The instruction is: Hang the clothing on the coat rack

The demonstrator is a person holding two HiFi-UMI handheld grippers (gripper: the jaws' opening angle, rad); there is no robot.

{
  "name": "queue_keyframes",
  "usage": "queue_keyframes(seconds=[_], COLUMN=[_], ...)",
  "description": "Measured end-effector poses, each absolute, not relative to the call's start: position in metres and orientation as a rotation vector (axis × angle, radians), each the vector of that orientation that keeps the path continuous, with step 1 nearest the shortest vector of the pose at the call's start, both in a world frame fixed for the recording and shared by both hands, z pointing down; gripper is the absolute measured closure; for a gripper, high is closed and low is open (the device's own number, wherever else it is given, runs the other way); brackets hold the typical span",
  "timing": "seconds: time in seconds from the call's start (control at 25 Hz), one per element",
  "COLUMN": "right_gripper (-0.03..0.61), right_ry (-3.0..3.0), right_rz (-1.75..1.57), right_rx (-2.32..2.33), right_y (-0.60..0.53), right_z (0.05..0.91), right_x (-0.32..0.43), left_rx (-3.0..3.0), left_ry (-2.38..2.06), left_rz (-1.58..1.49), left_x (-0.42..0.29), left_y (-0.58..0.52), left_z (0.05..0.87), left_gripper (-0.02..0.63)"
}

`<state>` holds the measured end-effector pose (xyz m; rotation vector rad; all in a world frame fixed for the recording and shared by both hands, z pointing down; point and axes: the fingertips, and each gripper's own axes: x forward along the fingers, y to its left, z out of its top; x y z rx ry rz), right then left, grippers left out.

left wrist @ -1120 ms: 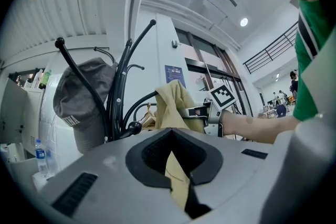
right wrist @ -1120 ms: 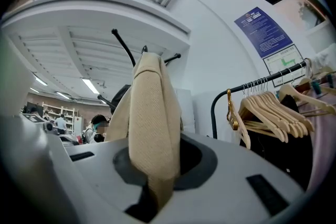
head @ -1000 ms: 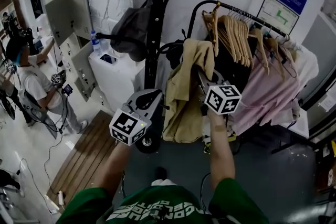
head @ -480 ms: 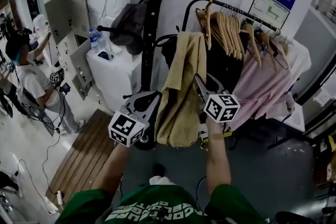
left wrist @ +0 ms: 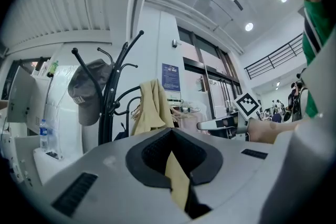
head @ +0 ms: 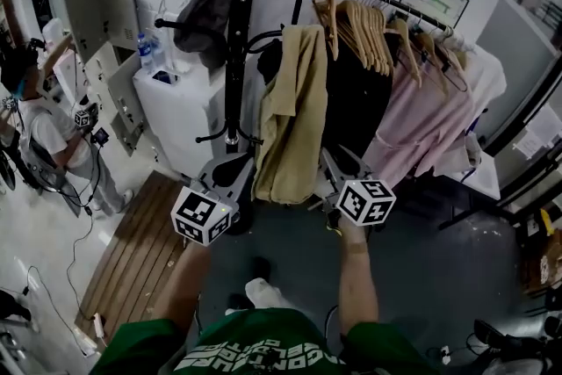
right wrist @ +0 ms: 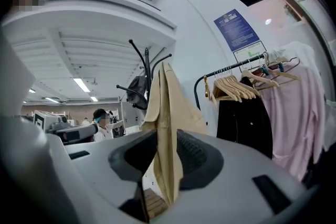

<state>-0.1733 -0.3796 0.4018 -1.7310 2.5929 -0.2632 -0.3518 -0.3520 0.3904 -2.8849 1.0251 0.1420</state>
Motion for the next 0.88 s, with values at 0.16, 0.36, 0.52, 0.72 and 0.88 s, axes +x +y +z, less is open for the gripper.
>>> queue_keyframes(seconds=[0.16,0.36,0.52,0.72,0.88], right_gripper=[0.503,0.554,0.567,0.568,0.568], right_ry=[2.569,2.546,2.536,2.526,2.518], right_rz=[-0.351,-0.391,-0.378,-0.393,-0.397], right_rx=[-1.742,-1.778,-1.796,-1.79,-1.799], right_y=[-0.349,-0.328,-0.32,-0.311,-0.302], right_z=[0.42,0.43,0.429,0.432,0.437], right_x=[-0.166,-0.157,-0.146,-0.128,-0.107], left_rx=[-2.92,-2.941,-2.96,-2.934,-2.898], left_ry=[0.993,1.028,1.071,1.165,1.251], left_rz=[0.121,0.166,0.16,0.134,0.116], left_x=[-0.345,-0.347,-0.341,-0.331,-0.321], left_y=[-0.339,-0.337,-0.338,-0.34,-0.337], left_z=[0.401,0.402,0.409,0.411,0.414], left_gripper=[0.609,0.609,0.609,0.609,0.609])
